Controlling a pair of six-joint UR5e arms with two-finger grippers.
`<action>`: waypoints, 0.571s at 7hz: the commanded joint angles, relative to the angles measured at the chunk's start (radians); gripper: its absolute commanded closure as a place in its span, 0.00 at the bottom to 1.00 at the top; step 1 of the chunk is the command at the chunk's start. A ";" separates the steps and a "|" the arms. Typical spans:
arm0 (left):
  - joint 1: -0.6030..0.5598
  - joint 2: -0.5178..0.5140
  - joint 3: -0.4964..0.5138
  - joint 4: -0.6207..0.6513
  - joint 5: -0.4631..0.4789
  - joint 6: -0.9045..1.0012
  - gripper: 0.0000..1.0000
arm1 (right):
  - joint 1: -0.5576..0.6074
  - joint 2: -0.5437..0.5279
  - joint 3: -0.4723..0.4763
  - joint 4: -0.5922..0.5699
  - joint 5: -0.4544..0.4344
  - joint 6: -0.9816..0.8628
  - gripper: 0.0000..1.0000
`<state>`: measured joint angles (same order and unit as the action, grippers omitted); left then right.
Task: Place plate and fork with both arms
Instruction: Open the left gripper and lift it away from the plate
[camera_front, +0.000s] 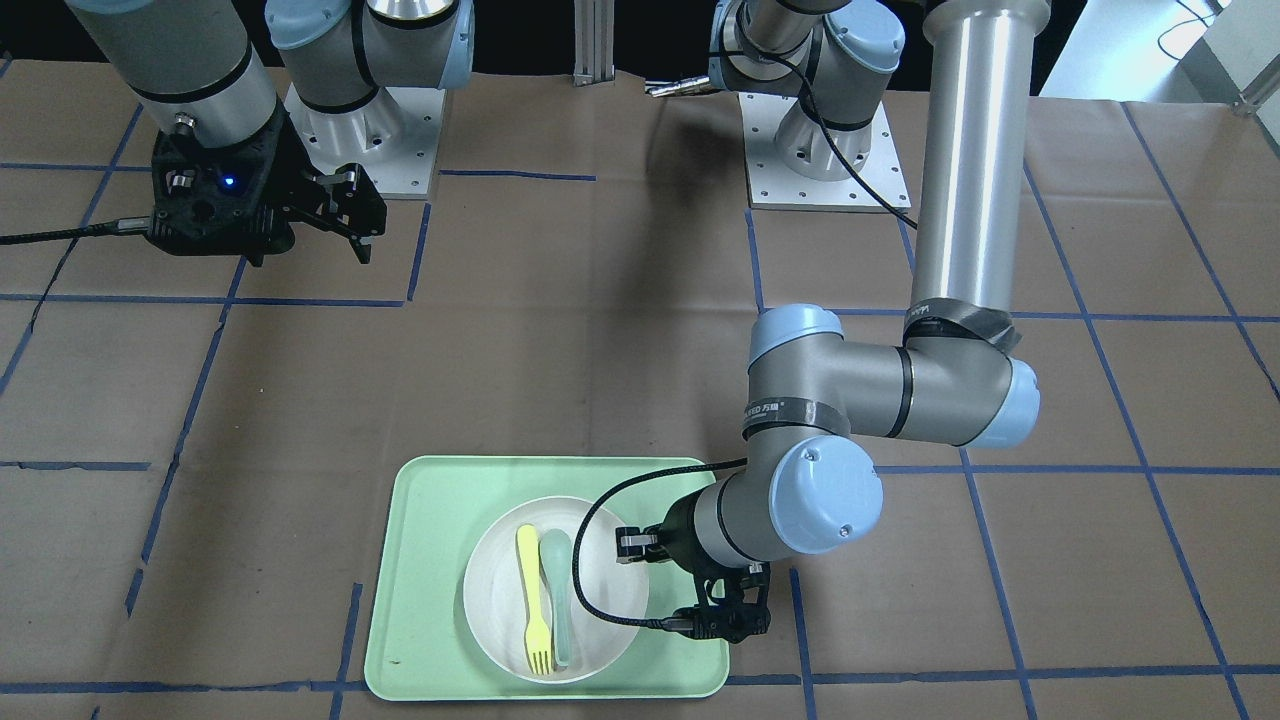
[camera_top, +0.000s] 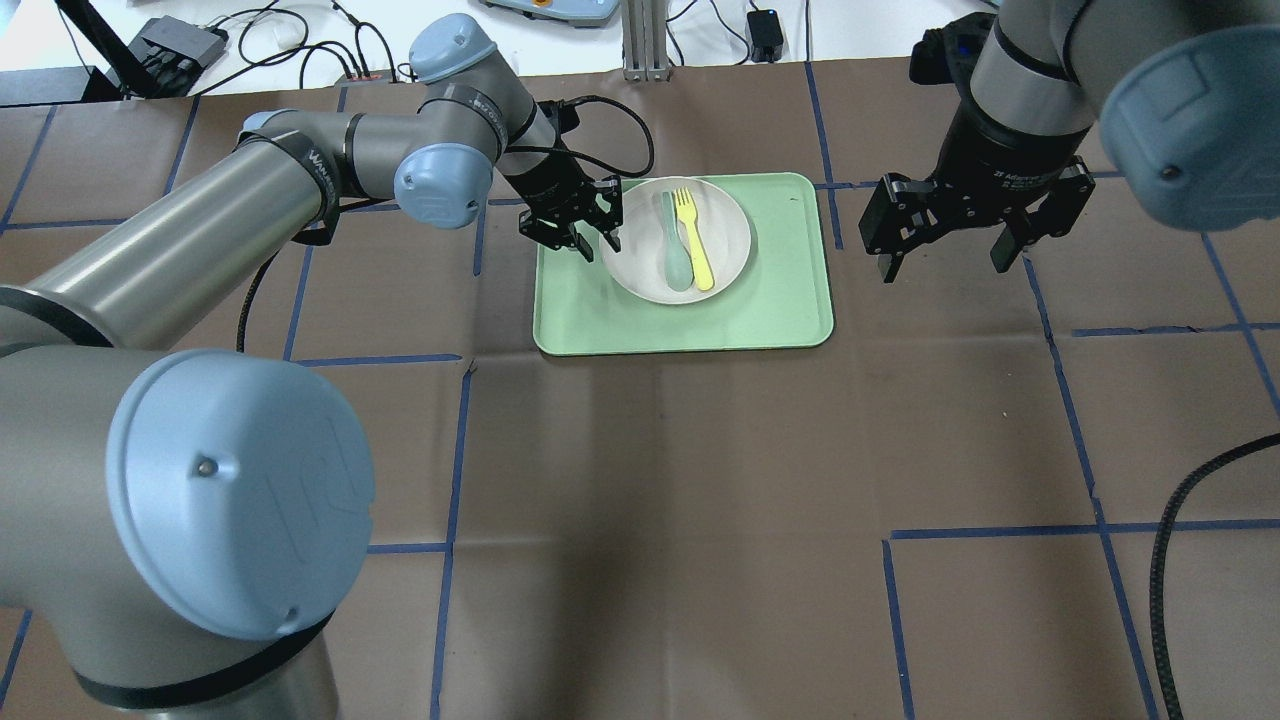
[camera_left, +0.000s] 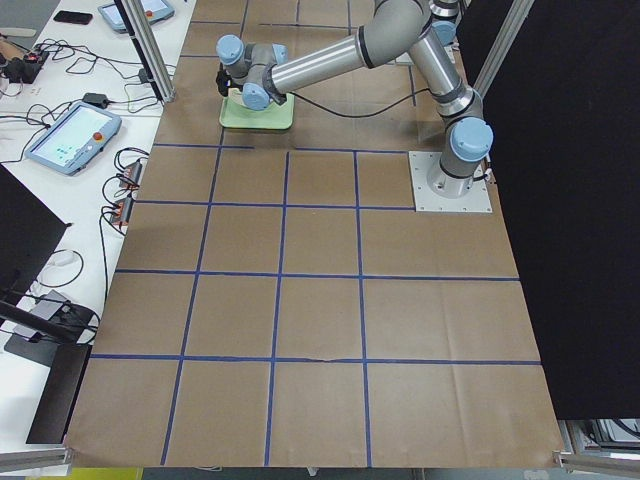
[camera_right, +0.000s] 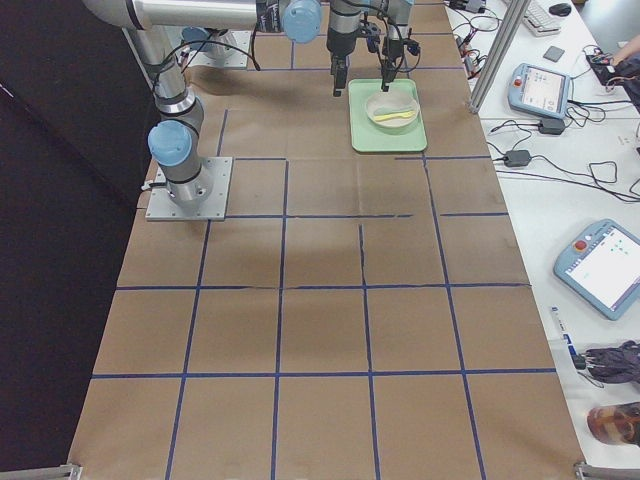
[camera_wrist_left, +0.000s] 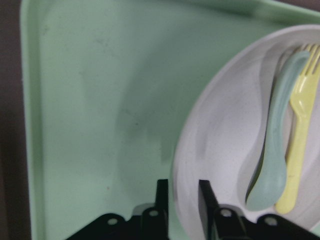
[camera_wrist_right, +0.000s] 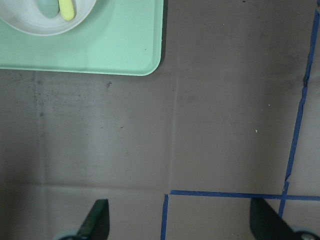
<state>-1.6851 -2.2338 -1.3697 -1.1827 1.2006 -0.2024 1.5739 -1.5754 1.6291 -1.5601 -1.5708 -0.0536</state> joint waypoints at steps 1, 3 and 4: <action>-0.005 0.176 0.009 -0.203 0.086 0.000 0.01 | 0.000 0.002 0.000 0.000 0.002 0.000 0.00; -0.078 0.329 0.017 -0.312 0.213 -0.041 0.01 | 0.000 0.003 -0.003 -0.003 -0.003 -0.005 0.00; -0.112 0.386 0.029 -0.384 0.217 -0.073 0.01 | 0.000 0.009 -0.012 -0.005 -0.006 -0.003 0.00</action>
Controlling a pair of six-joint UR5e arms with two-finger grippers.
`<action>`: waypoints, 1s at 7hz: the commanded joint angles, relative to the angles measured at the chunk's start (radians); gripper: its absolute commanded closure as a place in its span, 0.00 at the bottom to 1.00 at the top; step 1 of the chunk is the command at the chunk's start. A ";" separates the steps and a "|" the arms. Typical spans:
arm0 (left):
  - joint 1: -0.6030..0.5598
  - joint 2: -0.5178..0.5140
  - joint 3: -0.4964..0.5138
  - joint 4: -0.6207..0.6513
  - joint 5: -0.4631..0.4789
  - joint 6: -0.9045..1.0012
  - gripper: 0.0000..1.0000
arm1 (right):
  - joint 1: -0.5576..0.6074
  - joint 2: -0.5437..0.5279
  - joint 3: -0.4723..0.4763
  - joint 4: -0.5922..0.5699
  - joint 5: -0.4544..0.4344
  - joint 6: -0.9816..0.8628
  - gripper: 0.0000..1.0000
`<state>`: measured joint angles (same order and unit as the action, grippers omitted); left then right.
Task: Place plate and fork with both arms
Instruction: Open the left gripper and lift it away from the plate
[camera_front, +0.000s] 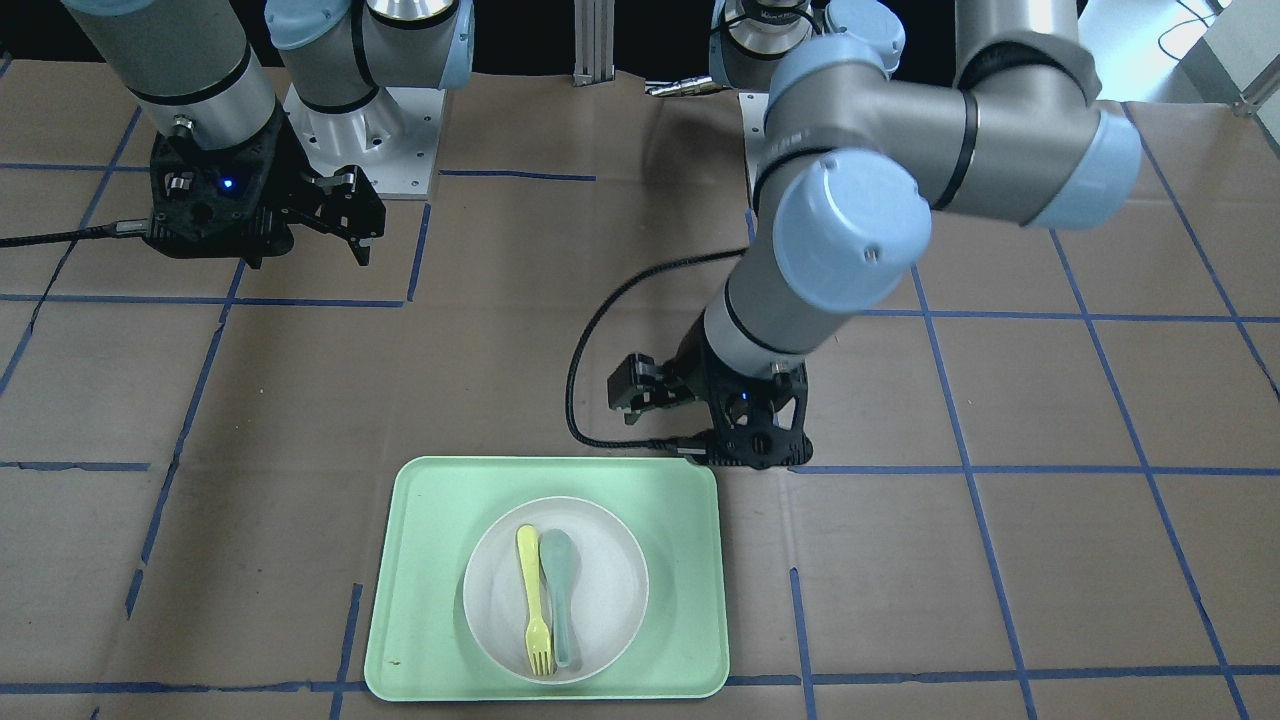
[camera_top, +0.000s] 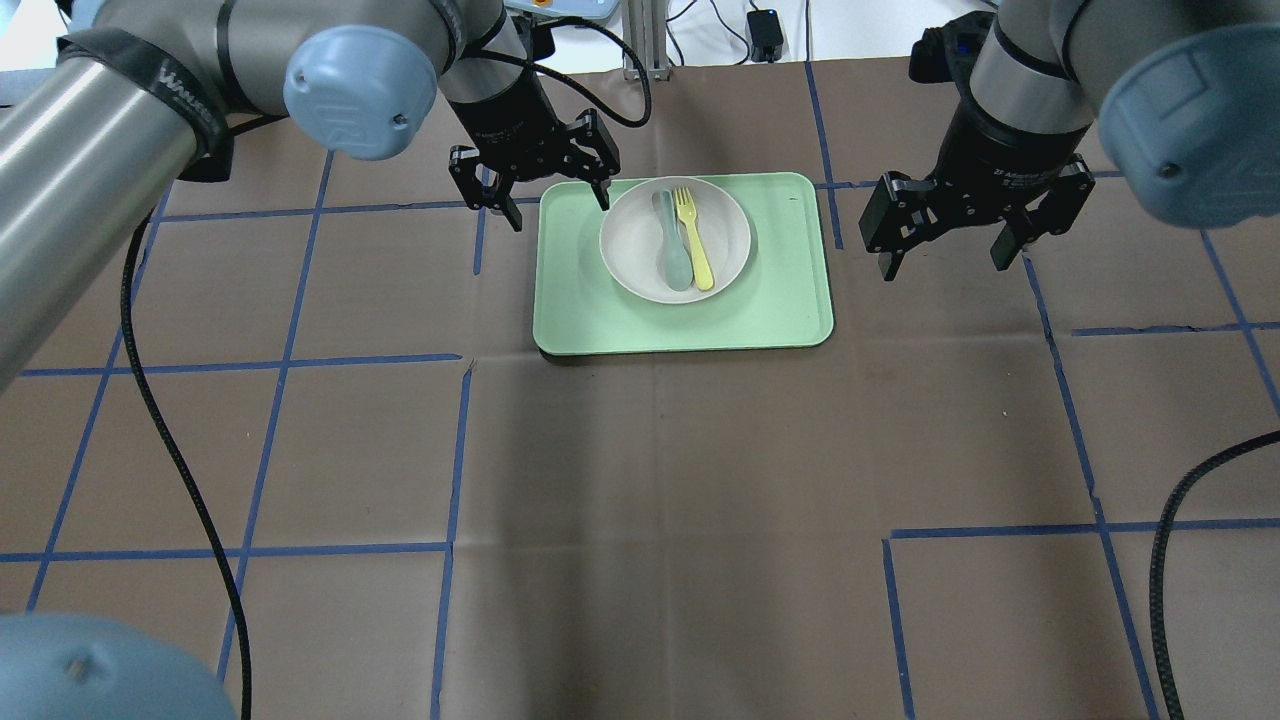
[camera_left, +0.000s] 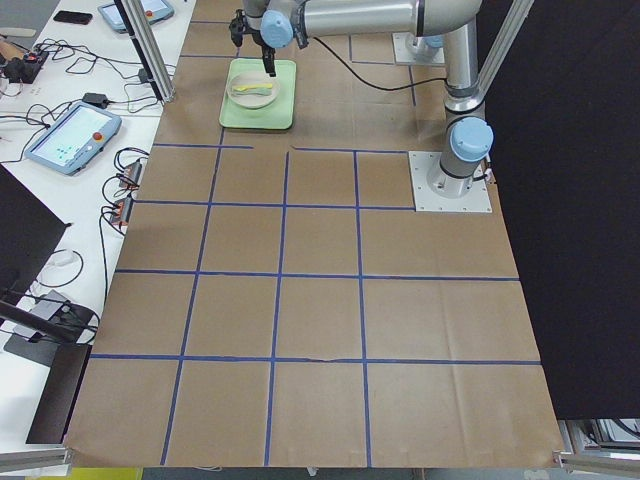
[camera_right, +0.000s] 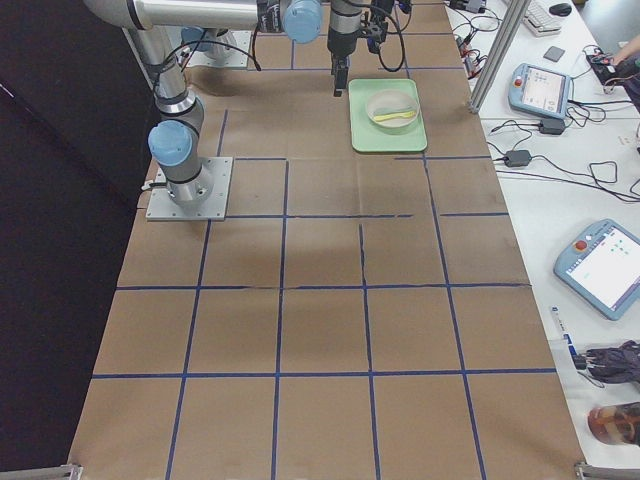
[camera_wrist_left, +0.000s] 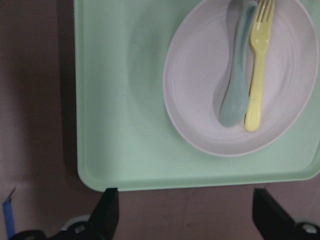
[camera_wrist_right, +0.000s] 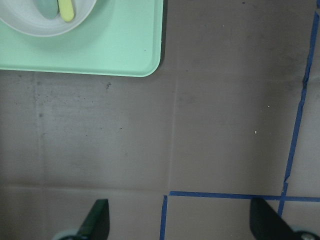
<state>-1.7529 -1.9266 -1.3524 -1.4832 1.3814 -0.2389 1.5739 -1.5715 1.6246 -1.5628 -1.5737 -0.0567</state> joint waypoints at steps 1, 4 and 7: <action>-0.050 0.115 0.036 -0.157 0.044 -0.039 0.01 | 0.000 0.005 -0.005 -0.052 -0.008 0.001 0.00; -0.059 0.152 0.020 -0.238 0.171 -0.005 0.01 | 0.003 0.019 -0.012 -0.074 0.004 0.015 0.00; -0.045 0.222 -0.071 -0.227 0.176 0.101 0.01 | 0.043 0.118 -0.086 -0.091 0.030 0.096 0.00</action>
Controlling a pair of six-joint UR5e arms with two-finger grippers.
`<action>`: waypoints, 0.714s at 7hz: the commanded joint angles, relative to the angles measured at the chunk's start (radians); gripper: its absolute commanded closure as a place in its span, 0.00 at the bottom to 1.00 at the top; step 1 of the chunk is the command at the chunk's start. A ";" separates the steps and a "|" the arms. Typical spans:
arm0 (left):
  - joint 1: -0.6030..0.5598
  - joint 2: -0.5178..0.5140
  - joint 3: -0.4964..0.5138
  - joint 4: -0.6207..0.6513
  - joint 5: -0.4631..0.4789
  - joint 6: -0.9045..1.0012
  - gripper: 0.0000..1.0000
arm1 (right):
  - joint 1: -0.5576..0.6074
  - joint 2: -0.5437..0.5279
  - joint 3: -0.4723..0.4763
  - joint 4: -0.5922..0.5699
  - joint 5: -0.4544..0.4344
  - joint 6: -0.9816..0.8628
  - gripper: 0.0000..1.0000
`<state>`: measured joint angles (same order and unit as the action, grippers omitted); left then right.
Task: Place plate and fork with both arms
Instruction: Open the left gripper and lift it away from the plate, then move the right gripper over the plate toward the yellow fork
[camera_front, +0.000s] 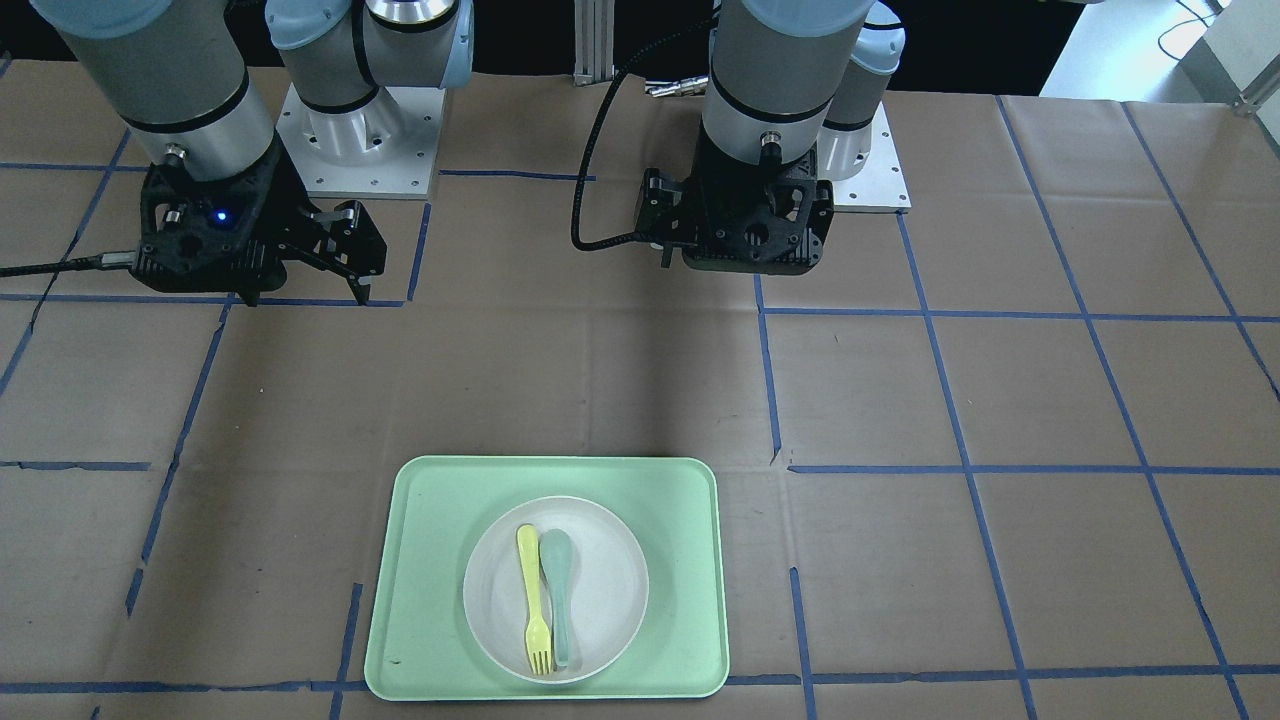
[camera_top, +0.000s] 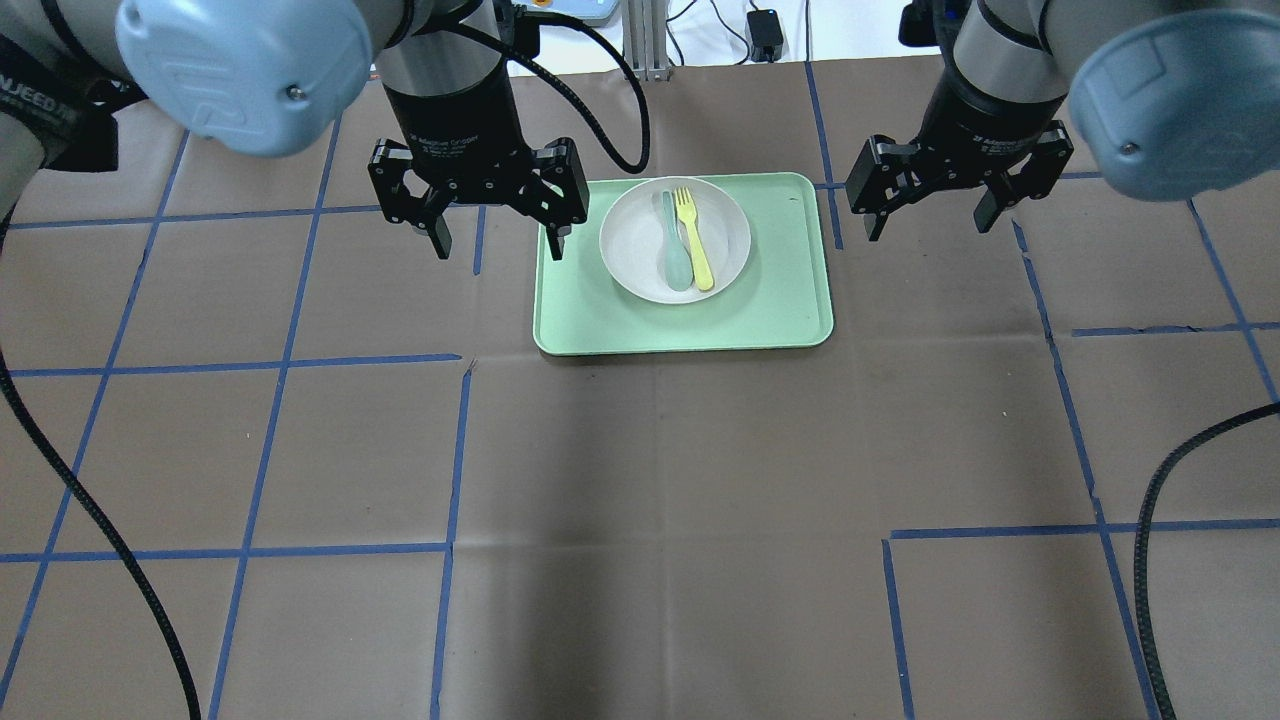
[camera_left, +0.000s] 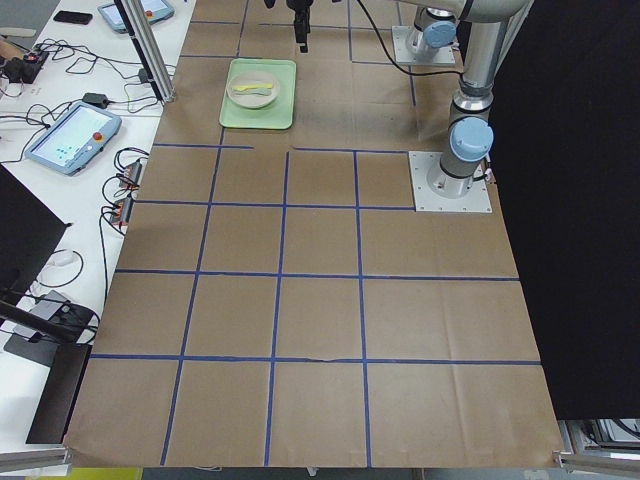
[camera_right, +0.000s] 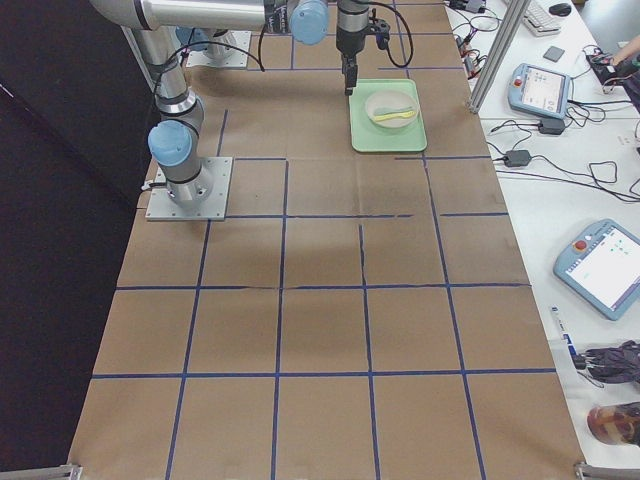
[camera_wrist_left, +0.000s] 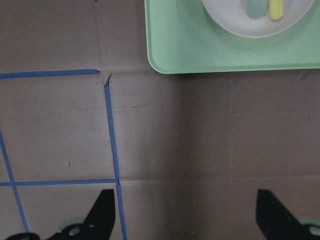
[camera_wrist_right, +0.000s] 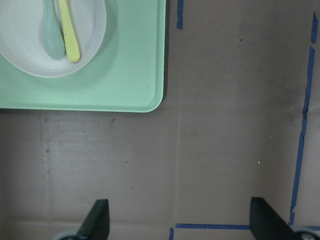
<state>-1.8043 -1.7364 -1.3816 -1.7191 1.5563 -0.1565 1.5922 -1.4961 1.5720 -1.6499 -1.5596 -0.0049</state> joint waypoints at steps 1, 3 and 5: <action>0.014 0.058 -0.066 0.010 0.002 0.023 0.01 | 0.078 0.109 -0.087 -0.042 0.016 0.104 0.00; 0.016 0.064 -0.065 0.012 0.002 0.023 0.01 | 0.176 0.260 -0.223 -0.045 0.016 0.225 0.00; 0.037 0.061 -0.066 0.016 0.001 0.022 0.00 | 0.257 0.391 -0.329 -0.068 0.016 0.318 0.00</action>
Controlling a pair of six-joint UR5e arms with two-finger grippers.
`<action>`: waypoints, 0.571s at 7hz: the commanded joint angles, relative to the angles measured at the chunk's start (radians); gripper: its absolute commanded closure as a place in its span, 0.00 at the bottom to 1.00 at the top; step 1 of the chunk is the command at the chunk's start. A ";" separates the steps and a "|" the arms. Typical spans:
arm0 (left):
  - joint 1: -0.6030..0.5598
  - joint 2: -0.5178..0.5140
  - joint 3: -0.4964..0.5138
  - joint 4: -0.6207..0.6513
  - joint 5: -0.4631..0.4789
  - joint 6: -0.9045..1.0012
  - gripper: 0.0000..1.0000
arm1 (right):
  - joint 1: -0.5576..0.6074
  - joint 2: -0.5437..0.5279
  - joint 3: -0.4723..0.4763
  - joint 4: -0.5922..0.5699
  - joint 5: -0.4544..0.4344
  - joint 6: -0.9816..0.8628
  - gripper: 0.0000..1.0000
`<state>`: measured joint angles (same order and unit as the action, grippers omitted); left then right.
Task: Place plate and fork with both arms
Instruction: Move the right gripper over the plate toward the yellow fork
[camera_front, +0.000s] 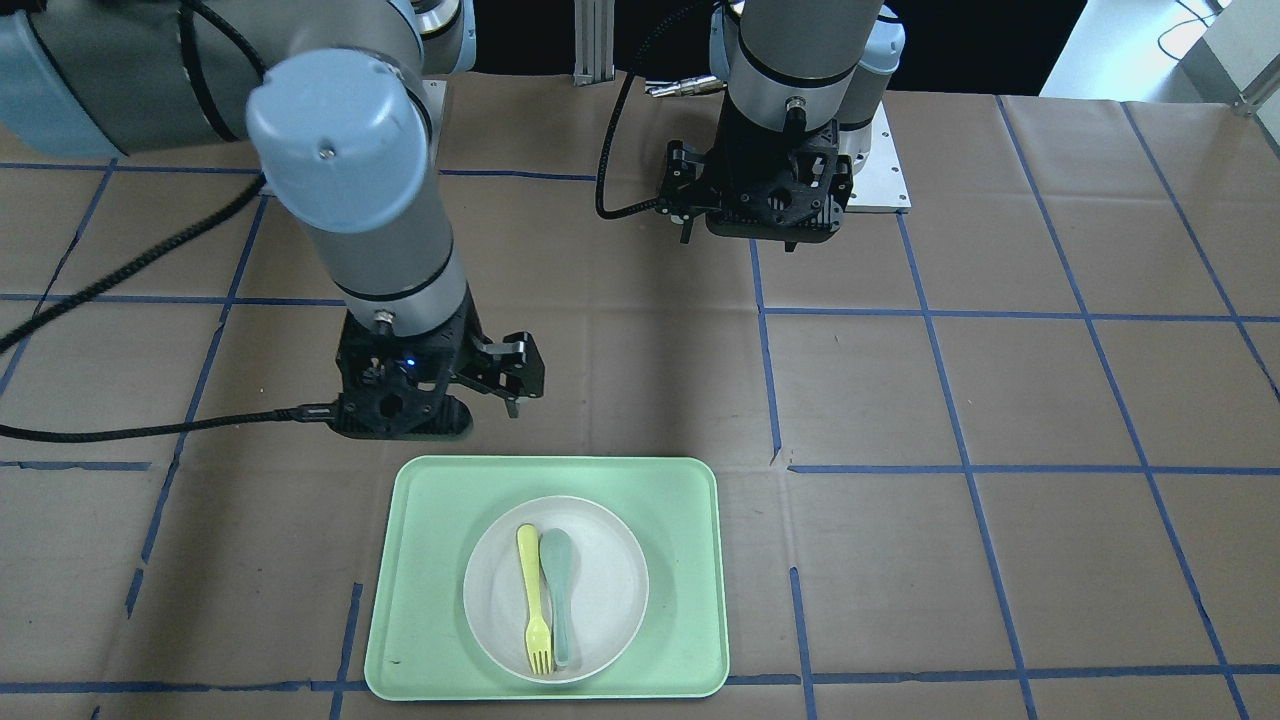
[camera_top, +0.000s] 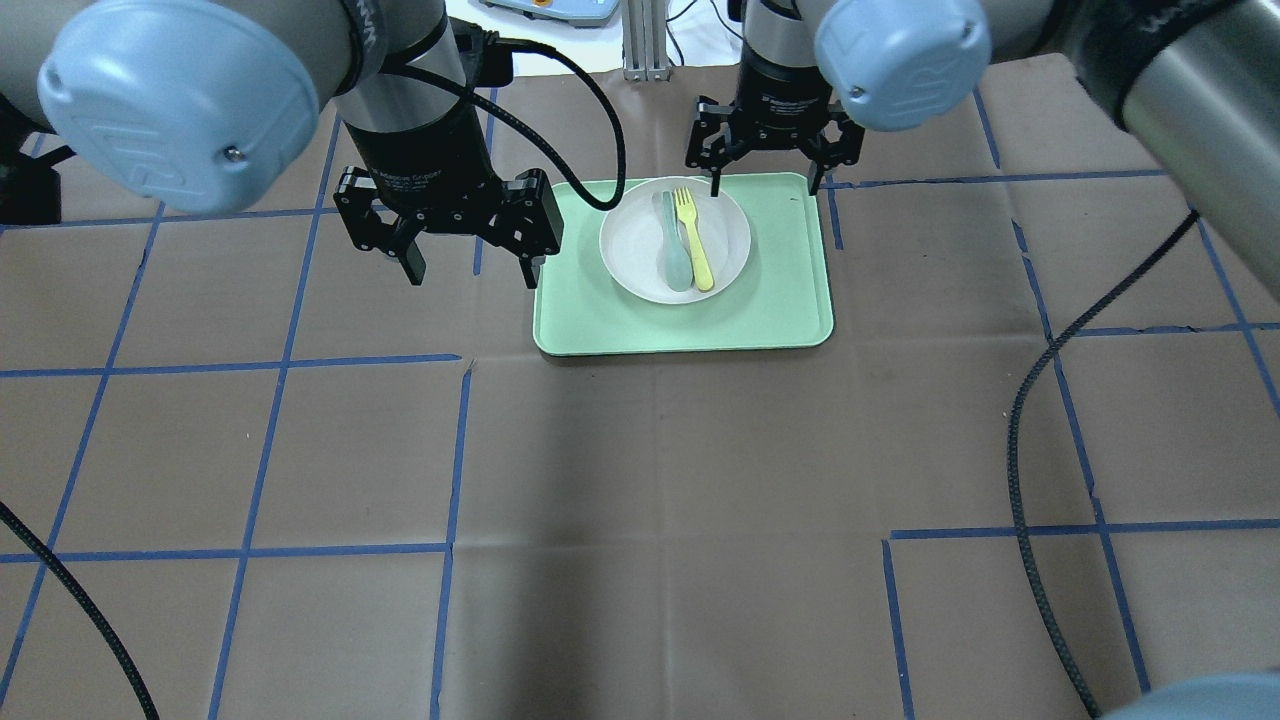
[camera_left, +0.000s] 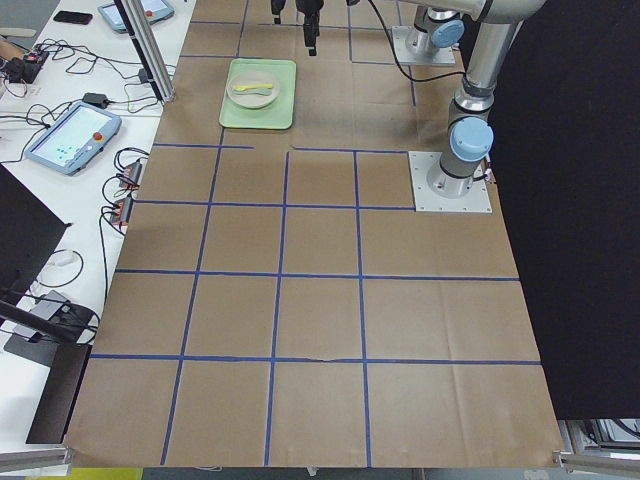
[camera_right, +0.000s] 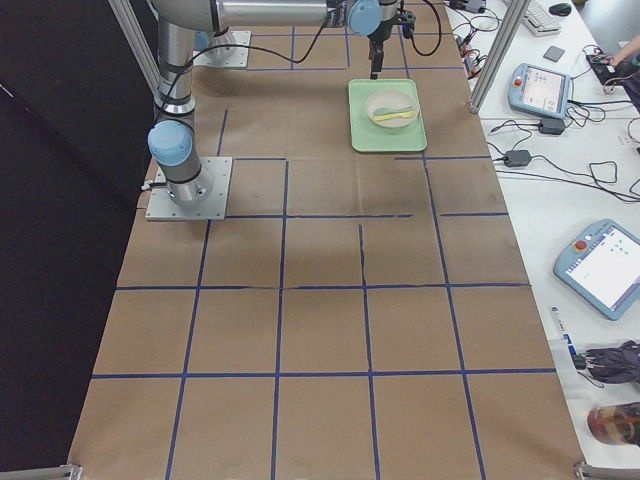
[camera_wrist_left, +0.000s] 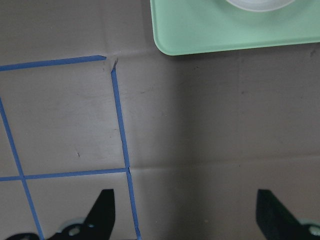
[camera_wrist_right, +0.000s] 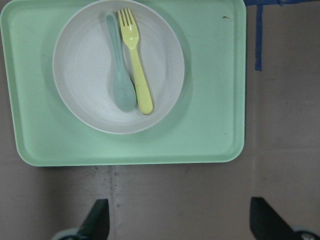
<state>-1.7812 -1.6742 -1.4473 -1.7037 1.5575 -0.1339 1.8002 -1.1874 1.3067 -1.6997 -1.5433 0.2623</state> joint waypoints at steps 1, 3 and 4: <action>0.019 -0.010 0.004 0.002 -0.001 -0.009 0.00 | 0.073 0.138 -0.072 -0.091 0.002 0.090 0.00; 0.017 -0.012 -0.001 0.001 0.000 -0.012 0.00 | 0.077 0.221 -0.067 -0.146 -0.011 0.088 0.00; 0.017 -0.019 0.002 0.001 -0.002 -0.012 0.00 | 0.073 0.238 -0.060 -0.167 -0.014 0.087 0.00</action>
<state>-1.7644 -1.6871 -1.4456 -1.7026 1.5571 -0.1450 1.8747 -0.9802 1.2416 -1.8407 -1.5524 0.3505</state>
